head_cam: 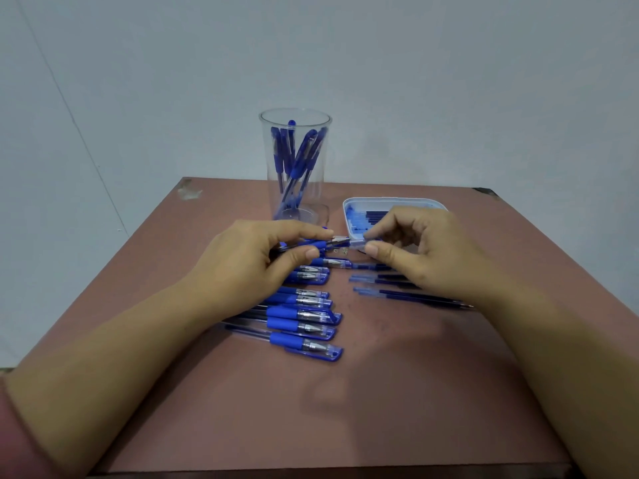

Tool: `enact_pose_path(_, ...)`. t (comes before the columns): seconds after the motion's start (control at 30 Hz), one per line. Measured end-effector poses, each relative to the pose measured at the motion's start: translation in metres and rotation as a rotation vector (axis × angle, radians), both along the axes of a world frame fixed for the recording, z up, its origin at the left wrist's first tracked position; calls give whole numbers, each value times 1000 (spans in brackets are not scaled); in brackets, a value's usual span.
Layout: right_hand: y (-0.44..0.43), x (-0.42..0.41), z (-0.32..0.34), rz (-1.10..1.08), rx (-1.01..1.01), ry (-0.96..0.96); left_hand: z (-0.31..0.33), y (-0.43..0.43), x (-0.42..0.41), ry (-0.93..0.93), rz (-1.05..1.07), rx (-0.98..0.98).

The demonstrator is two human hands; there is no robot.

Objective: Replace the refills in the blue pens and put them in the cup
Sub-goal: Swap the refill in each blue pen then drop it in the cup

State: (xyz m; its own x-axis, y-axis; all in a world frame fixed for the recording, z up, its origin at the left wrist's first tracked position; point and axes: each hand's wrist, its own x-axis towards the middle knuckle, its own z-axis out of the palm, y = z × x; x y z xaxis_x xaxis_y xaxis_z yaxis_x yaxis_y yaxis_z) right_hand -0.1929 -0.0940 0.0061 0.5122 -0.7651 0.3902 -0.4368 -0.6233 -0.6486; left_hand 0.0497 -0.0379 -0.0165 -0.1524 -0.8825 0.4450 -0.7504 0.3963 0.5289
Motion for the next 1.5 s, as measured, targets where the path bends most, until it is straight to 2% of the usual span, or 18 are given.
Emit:
enact_pose_path(0.23, 15, -5, 6, 135, 57, 206, 4, 5, 6, -15, -3, -48)
enact_pose_path(0.5, 24, -6, 8, 183, 34, 500, 3, 4, 5, -34, -71, -82)
enact_pose_path(0.57, 24, -6, 8, 163, 1, 456, 3, 3, 4, -42, -97, -78)
enact_pose_path(0.7, 19, -3, 1, 30, -109, 149, 3, 3, 5, -60, -109, -76)
enact_pose_path(0.77, 16, 2, -2, -2, -99, 70, 4, 3, 5, -78, -114, -84)
enact_pose_path(1.0, 12, 18, -9, 54, -121, 61, 6, 5, 3, -102, -124, -110)
enact_pose_path(1.27, 16, 20, -5, 106, -41, -48, 7, 6, 2, -9, -139, -58)
enact_pose_path(1.5, 18, 22, -6, 48, -19, -67, 8, 4, 5, -6, -127, -85)
